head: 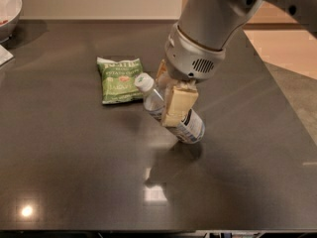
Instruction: Knock blue plastic bottle over
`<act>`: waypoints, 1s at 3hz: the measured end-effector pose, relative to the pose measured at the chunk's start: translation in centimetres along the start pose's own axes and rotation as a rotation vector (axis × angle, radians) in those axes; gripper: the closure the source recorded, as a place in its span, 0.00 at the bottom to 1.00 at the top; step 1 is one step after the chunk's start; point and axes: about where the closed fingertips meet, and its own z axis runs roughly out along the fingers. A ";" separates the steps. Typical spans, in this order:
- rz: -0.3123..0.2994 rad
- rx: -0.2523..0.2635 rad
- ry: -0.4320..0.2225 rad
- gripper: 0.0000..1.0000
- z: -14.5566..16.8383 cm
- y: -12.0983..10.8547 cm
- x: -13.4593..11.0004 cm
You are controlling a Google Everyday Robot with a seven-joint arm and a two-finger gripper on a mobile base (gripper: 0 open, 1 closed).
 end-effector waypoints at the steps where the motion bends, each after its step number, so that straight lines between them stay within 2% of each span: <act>1: -0.081 -0.068 0.093 1.00 1.1 -0.4 0.5; 2: -0.154 -0.123 0.157 0.82 2.2 -0.5 0.6; 3: -0.198 -0.156 0.188 0.59 3.3 -0.7 0.5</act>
Offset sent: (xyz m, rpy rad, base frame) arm -0.0021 -0.0061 -0.0347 -0.3020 0.1037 0.2861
